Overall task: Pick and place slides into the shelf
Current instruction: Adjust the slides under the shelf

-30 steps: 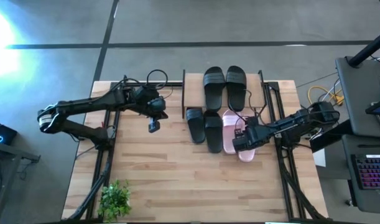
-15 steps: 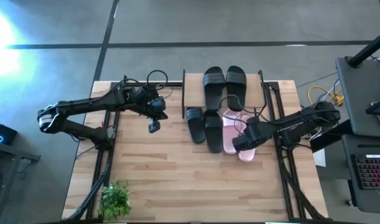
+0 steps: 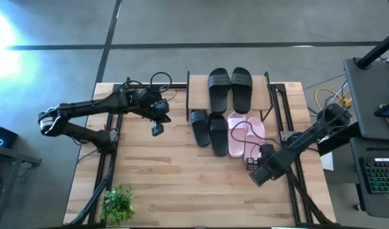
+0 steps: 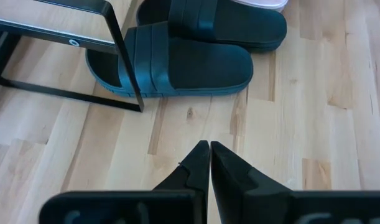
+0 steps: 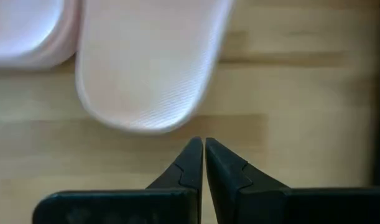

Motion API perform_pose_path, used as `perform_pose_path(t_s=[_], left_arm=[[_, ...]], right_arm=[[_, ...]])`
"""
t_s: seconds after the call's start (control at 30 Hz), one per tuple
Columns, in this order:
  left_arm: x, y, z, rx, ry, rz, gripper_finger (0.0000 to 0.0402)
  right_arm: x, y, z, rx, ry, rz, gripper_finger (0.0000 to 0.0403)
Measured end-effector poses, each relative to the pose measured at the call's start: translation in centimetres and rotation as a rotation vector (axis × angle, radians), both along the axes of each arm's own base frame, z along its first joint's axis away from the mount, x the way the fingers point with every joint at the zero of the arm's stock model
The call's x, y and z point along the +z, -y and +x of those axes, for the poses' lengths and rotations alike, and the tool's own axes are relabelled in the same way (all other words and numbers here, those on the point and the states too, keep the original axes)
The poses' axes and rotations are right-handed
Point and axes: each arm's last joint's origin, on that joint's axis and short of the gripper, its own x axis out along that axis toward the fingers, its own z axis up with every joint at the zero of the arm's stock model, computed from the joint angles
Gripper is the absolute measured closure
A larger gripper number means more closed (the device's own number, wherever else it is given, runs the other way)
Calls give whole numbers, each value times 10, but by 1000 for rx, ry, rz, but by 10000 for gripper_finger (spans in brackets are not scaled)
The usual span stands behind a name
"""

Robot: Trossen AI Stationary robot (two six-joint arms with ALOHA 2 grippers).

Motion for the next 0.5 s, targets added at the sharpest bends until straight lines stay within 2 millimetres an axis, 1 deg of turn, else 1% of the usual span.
perform_pose_path(t_s=[0.1,0.2,0.33,0.5], left_arm=[[0,0,0,1,0,0,402],[0,0,0,1,0,0,402],[0,0,0,3,-2,2,402],[0,0,0,5,-2,4,402]], right_arm=[[-13,-6,4,51,52,23,390],[-26,-9,8,106,59,28,390],[-43,-9,9,115,-2,-24,390],[-52,-8,11,102,-46,-80,390]])
